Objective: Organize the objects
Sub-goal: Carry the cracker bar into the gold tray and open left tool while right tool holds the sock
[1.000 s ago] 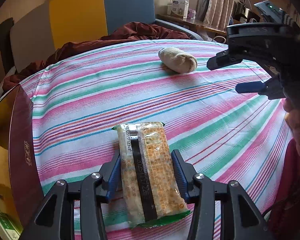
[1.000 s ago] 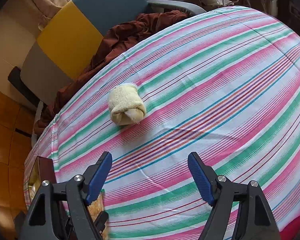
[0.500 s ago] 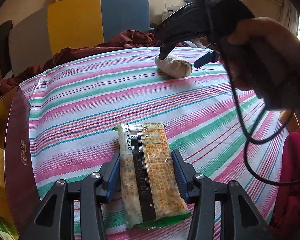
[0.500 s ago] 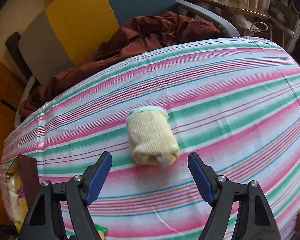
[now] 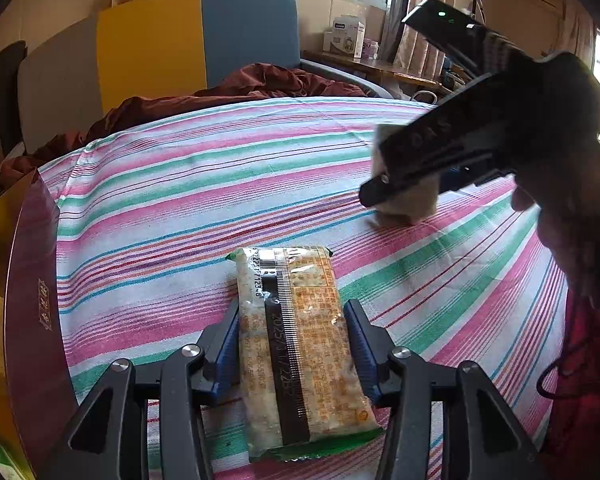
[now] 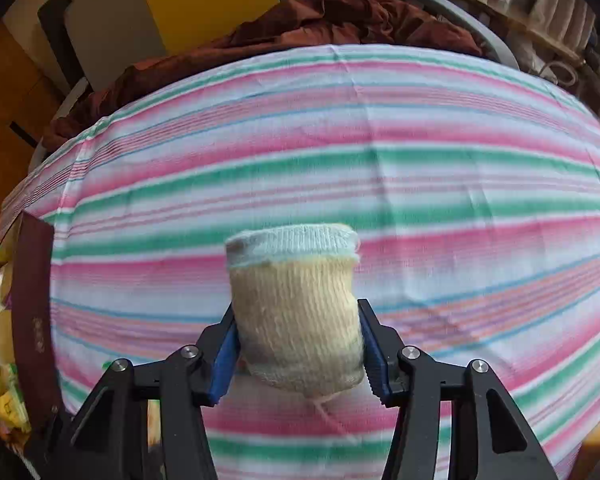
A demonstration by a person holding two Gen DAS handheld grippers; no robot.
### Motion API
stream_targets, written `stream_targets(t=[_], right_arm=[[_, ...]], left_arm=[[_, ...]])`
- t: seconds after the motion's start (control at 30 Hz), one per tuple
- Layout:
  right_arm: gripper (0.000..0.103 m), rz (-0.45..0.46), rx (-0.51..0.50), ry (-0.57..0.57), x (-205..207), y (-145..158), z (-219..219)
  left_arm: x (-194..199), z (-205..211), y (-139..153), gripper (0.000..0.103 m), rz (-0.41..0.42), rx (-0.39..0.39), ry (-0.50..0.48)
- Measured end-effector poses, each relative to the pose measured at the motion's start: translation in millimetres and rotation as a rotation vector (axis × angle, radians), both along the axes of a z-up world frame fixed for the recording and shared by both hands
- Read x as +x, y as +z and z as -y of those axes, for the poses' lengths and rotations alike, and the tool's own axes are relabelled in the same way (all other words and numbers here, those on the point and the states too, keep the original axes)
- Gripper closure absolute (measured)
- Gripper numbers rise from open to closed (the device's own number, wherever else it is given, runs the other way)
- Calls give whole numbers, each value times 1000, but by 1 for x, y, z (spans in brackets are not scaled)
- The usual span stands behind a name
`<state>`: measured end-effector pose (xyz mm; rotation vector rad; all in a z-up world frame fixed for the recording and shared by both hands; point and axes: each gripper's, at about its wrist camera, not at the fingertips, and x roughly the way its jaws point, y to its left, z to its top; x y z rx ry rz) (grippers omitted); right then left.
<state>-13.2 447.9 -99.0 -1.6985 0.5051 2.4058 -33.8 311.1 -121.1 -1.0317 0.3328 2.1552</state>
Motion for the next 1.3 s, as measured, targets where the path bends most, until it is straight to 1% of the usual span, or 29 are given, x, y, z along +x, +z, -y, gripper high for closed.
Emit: stream_targets(t=[0.07,0.13,0.23,0.33,0.43,0.53,0.57,0.63,0.67,0.83,0.9,1.0,1.2,1.3], right_arm=[[51,6,11,5,20,0,7],[52,-2,42,12,30,0,13],[54,-8,83,17,27,-1,15],[54,-15,133,40,25,-1,21],[54,-18,151,51,25,-2,24],[54,-24,161,61,25,-2,25],[54,-27,166,64,23,-2,25],[54,-33,181,76,19,-3,22],[54,-35,187,82,18,-3,23],[55,-42,217,105,10,-9,28],[55,-43,224,109,11,-9,29],[55,-43,232,115,10,-9,29],[55,-45,252,125,5,-13,36],[55,-45,262,128,3,-13,38]], left_arm=[[0,0,0,53,1,2,0],[2,0,1,53,-9,-9,0],[4,-5,0,53,-18,-19,1],[7,0,2,53,-14,-14,2],[6,-2,1,53,-22,-25,2],[1,2,2,55,11,-9,7],[-1,4,5,55,36,-1,14],[-4,14,15,55,87,31,53],[-2,20,26,55,87,67,59],[14,50,91,55,-37,155,44],[11,69,110,55,-67,166,81],[0,104,124,55,-93,152,183],[-11,189,133,55,-168,68,403],[-8,224,133,55,-197,31,489]])
